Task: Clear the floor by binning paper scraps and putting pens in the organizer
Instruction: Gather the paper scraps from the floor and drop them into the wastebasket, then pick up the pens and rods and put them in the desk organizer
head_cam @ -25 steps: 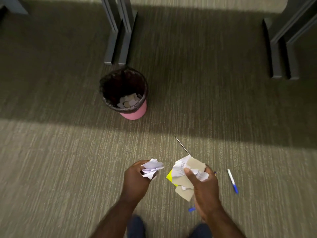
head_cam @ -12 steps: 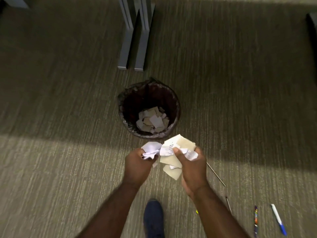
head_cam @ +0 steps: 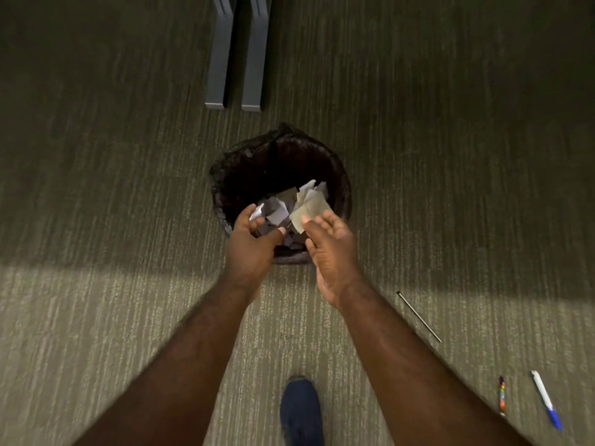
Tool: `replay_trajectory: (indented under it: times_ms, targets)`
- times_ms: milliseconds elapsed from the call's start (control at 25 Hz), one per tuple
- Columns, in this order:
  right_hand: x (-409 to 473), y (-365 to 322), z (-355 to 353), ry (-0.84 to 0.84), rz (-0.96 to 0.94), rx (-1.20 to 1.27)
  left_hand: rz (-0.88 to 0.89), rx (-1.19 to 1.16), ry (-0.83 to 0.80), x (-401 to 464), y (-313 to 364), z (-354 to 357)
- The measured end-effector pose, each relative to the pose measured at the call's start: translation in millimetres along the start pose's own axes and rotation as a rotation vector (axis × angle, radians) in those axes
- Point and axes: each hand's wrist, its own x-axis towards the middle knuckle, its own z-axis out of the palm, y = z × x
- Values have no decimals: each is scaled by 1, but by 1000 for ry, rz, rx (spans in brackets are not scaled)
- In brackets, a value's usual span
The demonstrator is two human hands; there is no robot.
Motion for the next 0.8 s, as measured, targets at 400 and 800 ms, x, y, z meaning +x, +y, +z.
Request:
replay_trajectory:
  times_ms: [400,800]
  targets:
    - [-72,74,-162,297,-77,-232,347,396,-259,-69,-56,28]
    - [-160,175,-458,645,0,-299,364,651,-648,-200,-227,173]
